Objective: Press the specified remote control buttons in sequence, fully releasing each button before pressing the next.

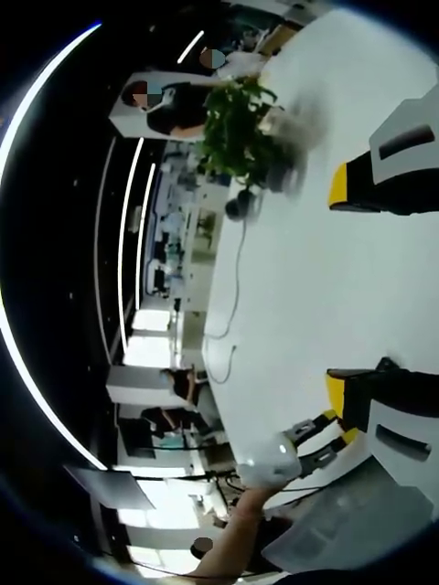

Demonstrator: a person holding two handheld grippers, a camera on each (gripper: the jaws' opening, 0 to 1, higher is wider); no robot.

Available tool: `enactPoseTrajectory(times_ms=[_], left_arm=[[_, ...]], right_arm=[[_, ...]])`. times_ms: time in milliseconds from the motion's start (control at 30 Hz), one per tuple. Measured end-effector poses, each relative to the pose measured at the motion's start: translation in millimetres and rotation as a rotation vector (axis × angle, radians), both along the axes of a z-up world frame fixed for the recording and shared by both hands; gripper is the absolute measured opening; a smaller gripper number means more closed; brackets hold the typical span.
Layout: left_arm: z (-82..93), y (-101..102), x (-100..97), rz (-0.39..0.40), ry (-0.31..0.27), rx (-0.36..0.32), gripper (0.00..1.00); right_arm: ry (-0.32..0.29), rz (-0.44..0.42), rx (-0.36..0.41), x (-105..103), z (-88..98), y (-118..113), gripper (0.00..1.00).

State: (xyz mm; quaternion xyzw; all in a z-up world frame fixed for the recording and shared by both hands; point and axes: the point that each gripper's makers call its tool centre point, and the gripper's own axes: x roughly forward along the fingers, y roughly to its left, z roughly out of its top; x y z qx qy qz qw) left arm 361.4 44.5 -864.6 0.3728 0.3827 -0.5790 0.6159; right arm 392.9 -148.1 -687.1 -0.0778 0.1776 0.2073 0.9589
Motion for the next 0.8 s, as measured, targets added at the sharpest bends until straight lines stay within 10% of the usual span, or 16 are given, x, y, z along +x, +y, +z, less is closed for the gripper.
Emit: enactPoseTrajectory(times_ms=[800], left_arm=[[-0.2,0,-20.6,-0.038,0.002,0.050,0.25]], right_arm=[[0.053,0.040,-0.038,-5,-10.7,8,0.61]])
